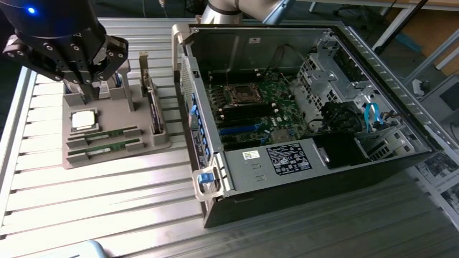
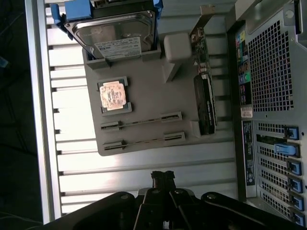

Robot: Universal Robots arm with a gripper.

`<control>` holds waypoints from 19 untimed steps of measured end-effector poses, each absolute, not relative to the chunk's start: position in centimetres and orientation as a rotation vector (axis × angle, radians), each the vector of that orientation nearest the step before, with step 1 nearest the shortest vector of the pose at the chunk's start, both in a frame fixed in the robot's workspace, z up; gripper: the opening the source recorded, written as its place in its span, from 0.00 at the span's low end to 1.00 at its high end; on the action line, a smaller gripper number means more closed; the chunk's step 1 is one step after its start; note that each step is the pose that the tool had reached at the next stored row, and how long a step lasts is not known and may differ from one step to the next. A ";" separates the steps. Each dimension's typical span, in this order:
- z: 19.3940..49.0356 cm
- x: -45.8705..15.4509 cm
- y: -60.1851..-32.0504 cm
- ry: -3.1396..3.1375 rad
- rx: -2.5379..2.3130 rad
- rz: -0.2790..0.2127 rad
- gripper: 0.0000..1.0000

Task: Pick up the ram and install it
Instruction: 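Reach for the ram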

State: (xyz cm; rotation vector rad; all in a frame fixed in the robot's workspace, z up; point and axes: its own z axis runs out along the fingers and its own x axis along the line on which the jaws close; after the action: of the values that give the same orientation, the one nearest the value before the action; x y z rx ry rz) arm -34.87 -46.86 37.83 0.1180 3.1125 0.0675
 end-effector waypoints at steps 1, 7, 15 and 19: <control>37.8 -34.9 -46.9 3.113 0.118 0.068 0.11; 37.8 -34.9 -47.4 3.112 0.118 0.068 0.11; 37.7 -34.9 -47.9 3.112 0.118 0.068 0.11; 37.7 -34.9 -48.2 3.112 0.118 0.068 0.11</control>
State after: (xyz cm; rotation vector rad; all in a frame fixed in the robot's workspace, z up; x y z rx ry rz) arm -34.87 -48.18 37.71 0.1180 3.1125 0.0676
